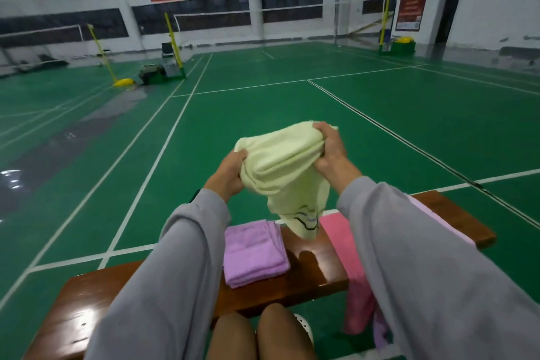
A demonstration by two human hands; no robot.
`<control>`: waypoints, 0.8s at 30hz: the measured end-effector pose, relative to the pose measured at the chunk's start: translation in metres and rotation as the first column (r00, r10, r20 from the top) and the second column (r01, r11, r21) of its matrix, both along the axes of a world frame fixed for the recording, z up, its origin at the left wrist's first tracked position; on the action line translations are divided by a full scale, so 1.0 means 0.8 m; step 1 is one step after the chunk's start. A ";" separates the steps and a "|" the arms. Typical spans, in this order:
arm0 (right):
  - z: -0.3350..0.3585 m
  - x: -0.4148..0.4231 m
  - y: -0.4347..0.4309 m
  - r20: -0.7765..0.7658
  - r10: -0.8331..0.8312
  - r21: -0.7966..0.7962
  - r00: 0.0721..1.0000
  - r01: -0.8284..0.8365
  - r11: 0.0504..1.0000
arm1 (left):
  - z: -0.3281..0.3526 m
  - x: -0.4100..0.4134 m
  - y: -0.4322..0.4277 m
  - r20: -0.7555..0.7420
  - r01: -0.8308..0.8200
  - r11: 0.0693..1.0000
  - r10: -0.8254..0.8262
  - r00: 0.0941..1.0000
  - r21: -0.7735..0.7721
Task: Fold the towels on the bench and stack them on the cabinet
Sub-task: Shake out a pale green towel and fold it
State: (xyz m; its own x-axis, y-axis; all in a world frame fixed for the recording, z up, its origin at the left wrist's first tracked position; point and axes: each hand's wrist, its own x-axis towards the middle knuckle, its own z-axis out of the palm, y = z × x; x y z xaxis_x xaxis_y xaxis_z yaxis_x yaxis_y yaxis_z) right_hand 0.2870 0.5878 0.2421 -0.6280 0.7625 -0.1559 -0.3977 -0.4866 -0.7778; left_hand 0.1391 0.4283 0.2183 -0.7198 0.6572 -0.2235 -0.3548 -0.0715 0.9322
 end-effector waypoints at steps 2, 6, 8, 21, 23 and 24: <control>-0.025 0.004 -0.008 0.040 0.130 -0.043 0.991 -0.128 0.991 | 0.004 0.001 0.000 0.036 0.030 0.999 -0.031 0.999 0.027; -0.057 0.004 -0.025 0.180 0.247 -0.134 0.952 -0.225 0.965 | 0.013 0.003 0.003 0.042 -0.045 0.996 0.042 0.998 0.072; -0.028 -0.003 -0.018 0.128 0.182 -0.083 0.975 -0.173 0.981 | 0.019 -0.002 0.003 0.015 -0.077 0.977 0.076 0.997 0.198; -0.007 0.004 0.006 0.150 0.294 0.051 0.944 -0.305 0.951 | 0.003 -0.034 -0.037 0.121 -0.159 0.972 0.139 0.983 0.176; -0.016 0.002 0.004 0.154 0.326 0.019 0.933 -0.333 0.943 | 0.004 -0.035 -0.042 0.111 -0.126 0.972 0.106 0.988 0.198; -0.021 0.000 0.000 0.218 0.350 0.021 0.911 -0.363 0.932 | 0.005 -0.031 -0.046 0.096 -0.100 0.979 0.084 0.992 0.179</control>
